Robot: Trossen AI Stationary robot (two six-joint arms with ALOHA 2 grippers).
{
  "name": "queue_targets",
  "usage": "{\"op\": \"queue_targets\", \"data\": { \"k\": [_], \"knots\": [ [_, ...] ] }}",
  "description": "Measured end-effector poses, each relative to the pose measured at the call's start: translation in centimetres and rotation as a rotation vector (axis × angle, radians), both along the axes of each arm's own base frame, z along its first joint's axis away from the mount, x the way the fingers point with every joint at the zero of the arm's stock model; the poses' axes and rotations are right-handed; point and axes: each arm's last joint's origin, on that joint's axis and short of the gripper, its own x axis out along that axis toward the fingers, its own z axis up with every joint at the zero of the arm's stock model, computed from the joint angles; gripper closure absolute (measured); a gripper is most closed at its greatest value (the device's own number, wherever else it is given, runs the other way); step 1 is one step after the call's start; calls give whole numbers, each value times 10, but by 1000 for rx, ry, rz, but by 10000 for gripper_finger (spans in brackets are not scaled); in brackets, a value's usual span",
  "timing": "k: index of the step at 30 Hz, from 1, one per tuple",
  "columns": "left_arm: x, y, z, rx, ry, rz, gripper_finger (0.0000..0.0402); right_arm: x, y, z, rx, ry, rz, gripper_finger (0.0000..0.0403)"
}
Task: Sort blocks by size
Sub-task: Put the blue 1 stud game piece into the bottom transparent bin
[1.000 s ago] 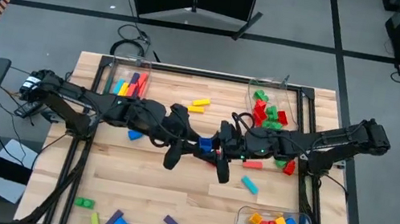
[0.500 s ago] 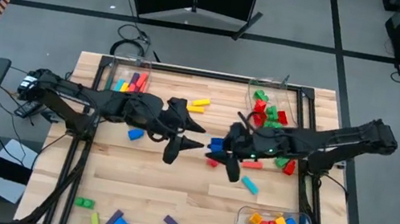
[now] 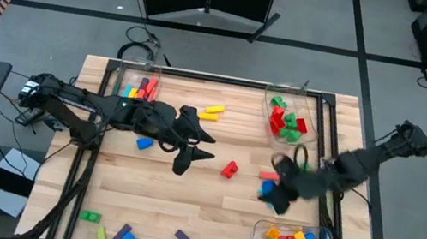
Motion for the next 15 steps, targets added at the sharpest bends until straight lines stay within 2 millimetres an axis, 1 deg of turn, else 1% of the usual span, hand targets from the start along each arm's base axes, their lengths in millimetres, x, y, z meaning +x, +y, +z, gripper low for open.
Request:
{"op": "queue_targets", "data": {
  "k": [5, 10, 15],
  "knots": [
    [0, 0, 0, -11, 1, 10, 163, -26, 41, -16, 109, 190, -66, 251],
    [0, 0, 0, -25, 0, 17, 163, -48, 80, -40, 151, 398, -133, 251],
    [0, 0, 0, -25, -3, 17, 163, -62, 112, -64, 149, 526, -179, 246]
  ]
}}
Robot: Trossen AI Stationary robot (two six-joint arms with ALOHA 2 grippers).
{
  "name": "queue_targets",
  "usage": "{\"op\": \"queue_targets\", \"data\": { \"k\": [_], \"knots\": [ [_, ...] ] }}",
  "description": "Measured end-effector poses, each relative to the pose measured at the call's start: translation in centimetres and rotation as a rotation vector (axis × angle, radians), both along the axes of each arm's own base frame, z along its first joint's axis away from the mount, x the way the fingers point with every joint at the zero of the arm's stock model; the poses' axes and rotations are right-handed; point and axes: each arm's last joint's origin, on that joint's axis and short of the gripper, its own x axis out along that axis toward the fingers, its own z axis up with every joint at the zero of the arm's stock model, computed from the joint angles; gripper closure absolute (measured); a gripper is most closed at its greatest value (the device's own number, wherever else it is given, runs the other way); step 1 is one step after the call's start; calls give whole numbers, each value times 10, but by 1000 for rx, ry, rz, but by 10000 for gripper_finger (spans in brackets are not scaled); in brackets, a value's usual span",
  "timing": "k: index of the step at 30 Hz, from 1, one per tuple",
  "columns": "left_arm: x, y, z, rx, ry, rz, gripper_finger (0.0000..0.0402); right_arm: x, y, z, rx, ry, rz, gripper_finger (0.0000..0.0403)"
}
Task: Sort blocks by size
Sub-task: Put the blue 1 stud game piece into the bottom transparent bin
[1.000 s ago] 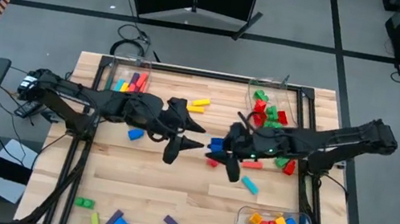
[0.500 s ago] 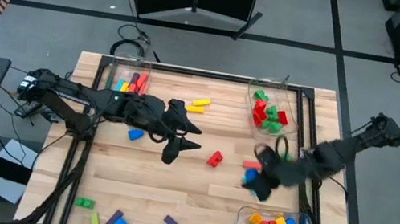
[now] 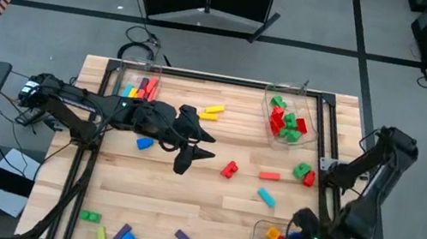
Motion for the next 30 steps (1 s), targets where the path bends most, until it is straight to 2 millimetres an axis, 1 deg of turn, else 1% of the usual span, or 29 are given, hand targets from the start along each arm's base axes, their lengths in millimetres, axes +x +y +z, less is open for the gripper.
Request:
{"op": "queue_targets", "data": {
  "k": [4, 10, 14, 21, 30],
  "knots": [
    [0, 0, 0, 1, -6, 7, 163, -4, 16, -19, -30, 85, -5, 241],
    [0, 0, 1, 4, -7, 16, 163, -1, 32, -45, -53, 230, 32, 239],
    [1, 0, 2, 4, -17, 18, 163, 3, 40, -56, -47, 247, 53, 238],
    [1, 0, 3, 2, -31, 20, 163, 4, 43, -60, -54, 239, 61, 228],
    [1, 1, 3, 2, -29, 20, 163, 4, 43, -60, -54, 235, 64, 199]
  ]
}}
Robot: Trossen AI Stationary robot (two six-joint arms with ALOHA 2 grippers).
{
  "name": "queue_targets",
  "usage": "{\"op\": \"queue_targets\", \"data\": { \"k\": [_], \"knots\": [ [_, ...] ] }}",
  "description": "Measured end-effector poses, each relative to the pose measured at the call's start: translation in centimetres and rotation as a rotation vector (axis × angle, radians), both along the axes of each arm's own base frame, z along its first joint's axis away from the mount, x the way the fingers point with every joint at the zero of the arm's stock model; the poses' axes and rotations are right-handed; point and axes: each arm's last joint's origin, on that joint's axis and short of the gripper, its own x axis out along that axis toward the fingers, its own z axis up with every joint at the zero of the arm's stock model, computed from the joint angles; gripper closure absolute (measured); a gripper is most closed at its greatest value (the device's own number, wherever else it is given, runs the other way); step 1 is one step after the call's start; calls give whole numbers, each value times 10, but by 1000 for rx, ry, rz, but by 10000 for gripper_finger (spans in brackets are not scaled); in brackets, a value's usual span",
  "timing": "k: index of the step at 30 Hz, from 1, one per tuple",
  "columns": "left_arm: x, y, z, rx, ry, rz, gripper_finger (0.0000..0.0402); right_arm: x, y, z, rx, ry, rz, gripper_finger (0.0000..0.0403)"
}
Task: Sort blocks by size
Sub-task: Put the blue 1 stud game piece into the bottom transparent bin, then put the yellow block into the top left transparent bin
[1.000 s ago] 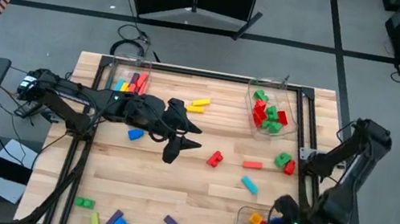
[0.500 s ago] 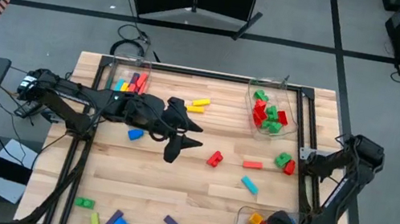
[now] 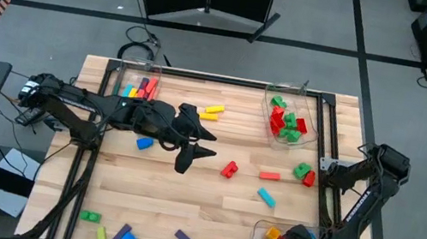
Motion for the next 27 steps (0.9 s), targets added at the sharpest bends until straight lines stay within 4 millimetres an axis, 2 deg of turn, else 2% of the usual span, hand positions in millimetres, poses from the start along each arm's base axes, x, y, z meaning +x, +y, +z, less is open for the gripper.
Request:
{"op": "queue_targets", "data": {
  "k": [7, 13, 22, 27],
  "knots": [
    [-1, 0, -4, 7, 41, 0, 163, -3, 0, 6, 33, 8, 17, 183],
    [-1, 0, -4, 30, 43, -6, 163, -14, -9, 31, 78, -83, -12, 189],
    [-5, 1, -9, 82, 106, -13, 163, -28, -40, 59, 21, -167, -28, 201],
    [-20, 4, -13, 70, 229, 27, 163, -31, -63, 74, -88, -334, -48, 206]
  ]
}}
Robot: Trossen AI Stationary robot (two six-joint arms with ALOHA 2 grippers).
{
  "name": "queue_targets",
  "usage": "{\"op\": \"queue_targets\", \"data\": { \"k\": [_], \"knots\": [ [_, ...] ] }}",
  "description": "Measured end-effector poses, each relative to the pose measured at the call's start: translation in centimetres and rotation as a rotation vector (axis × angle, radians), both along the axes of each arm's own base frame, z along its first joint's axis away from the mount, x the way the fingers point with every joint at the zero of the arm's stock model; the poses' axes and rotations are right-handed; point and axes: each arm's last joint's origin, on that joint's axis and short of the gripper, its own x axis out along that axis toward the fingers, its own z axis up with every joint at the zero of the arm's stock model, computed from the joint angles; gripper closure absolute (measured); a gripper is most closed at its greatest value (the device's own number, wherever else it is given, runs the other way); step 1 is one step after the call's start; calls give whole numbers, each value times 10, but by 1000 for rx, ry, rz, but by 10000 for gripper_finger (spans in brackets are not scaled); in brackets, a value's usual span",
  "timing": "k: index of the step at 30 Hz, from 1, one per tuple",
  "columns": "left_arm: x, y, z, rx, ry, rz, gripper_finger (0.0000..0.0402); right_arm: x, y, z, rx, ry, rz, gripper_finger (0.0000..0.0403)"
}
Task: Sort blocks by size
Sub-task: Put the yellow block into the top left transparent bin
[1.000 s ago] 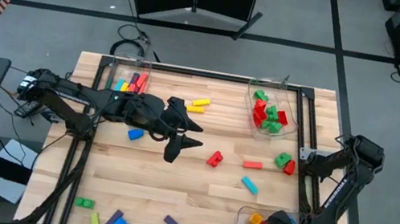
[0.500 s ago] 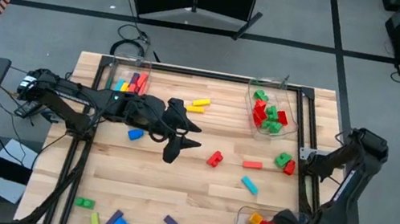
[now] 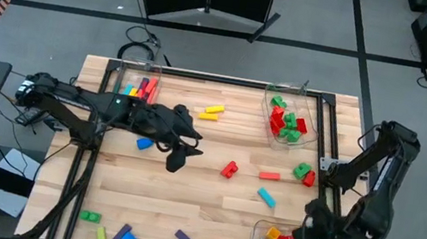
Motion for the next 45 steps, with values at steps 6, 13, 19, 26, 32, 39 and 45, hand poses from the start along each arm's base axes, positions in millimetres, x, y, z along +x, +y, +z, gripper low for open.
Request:
{"op": "queue_targets", "data": {
  "k": [6, 13, 19, 26, 32, 39, 45],
  "knots": [
    [-20, 6, -15, -3, 218, 174, 163, 9, -33, 16, -202, -266, -108, 211],
    [-36, 10, -37, 63, 505, 265, 163, 33, -66, 24, -384, -346, -196, 216],
    [-40, 22, -53, 74, 704, 334, 163, 54, -84, 24, -436, -310, -214, 216],
    [-31, 41, -72, 50, 878, 287, 163, 72, -97, 26, -419, -288, -168, 217],
    [-19, 45, -88, 78, 952, 233, 163, 81, -102, 28, -418, -315, -164, 218],
    [-8, 45, -88, 85, 848, 248, 163, 83, -106, 28, -432, -310, -164, 218],
    [2, 46, -86, 72, 743, 251, 163, 84, -107, 28, -434, -308, -166, 218]
  ]
}}
